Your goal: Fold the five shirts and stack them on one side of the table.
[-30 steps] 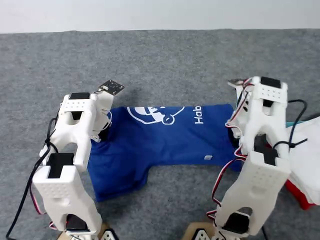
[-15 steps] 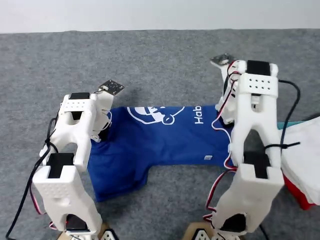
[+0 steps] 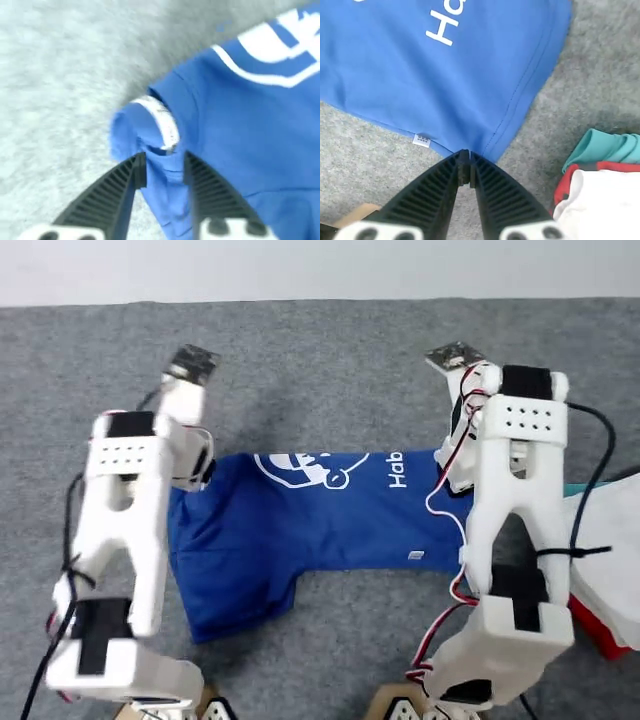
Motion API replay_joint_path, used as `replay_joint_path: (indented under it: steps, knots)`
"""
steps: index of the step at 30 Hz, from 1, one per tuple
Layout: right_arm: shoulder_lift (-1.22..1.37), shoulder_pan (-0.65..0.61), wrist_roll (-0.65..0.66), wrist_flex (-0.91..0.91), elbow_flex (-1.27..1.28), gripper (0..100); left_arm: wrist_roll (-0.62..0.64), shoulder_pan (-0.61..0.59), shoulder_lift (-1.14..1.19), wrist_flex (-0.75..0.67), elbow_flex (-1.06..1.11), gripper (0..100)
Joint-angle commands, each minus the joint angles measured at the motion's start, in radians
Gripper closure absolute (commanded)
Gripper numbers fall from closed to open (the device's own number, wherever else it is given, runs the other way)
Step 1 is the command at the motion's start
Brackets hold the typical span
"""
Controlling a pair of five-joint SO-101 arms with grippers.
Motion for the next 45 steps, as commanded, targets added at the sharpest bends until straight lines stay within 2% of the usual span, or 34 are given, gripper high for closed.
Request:
replay_joint_path:
  steps: [1, 5, 9, 12, 15, 20, 23, 27, 32, 37, 45]
  knots:
    - [-0.077, -0.001, -0.011, 0.039, -0.002, 98.3, 0.060, -0.023, -0.115, 0.005, -0.018, 81]
    - [-0.099, -0.001, -0.011, 0.039, -0.002, 98.3, 0.095, -0.072, -0.138, 0.012, -0.016, 81]
    - [-0.124, -0.001, -0.011, 0.039, 0.002, 98.3, 0.127, -0.198, -0.124, 0.014, -0.016, 82]
    - [-0.137, -0.002, -0.011, 0.039, 0.048, 98.3, 0.121, -0.275, -0.117, 0.054, -0.016, 82]
    - [-0.143, -0.004, -0.012, 0.038, 0.118, 98.3, 0.091, -0.302, -0.126, 0.121, -0.018, 82]
    - [-0.147, -0.001, -0.032, 0.038, 0.175, 98.3, 0.023, -0.304, -0.124, 0.255, -0.039, 82]
    - [-0.147, -0.004, -0.055, 0.039, 0.178, 98.3, 0.020, -0.293, -0.115, 0.262, -0.038, 81]
    - [-0.147, -0.016, -0.055, 0.039, 0.183, 98.3, -0.037, -0.207, -0.107, 0.261, -0.035, 81]
    - [-0.147, -0.021, -0.055, 0.039, 0.183, 98.3, -0.037, -0.110, 0.014, 0.189, -0.038, 81]
    - [-0.147, -0.018, -0.055, 0.041, 0.183, 98.3, -0.037, -0.109, 0.170, 0.091, -0.087, 81]
    - [-0.147, -0.015, -0.055, 0.041, 0.183, 98.3, -0.037, -0.109, 0.374, 0.084, -0.239, 82]
